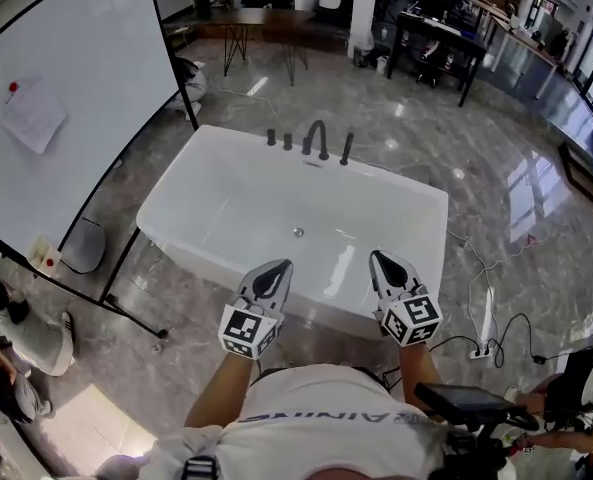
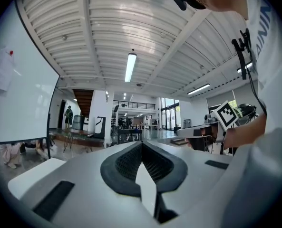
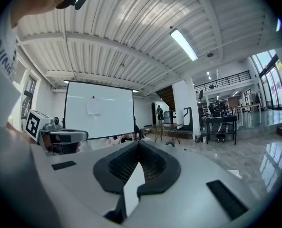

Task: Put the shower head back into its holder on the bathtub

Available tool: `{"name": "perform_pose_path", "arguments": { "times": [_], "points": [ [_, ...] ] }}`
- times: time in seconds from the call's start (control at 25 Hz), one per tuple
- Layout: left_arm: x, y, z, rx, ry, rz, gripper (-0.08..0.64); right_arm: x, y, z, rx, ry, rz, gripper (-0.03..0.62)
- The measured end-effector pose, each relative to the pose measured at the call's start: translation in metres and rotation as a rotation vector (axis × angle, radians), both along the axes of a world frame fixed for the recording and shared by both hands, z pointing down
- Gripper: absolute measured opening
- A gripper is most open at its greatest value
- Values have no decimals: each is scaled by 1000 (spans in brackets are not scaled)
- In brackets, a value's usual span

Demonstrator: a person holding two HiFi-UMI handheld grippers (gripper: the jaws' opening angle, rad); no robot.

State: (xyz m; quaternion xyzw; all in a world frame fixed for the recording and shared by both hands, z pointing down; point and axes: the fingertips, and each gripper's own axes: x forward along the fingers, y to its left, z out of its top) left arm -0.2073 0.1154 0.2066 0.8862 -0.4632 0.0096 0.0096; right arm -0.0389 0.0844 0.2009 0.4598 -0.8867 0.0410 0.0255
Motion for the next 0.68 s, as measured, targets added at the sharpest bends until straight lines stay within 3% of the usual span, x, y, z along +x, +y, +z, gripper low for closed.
{"name": "perform_pose_path", "arguments": {
  "times": [0.68],
  "points": [
    [36,-20,29,-55,23,28,17,35,-5,31,-59,1,28,9]
  ]
}}
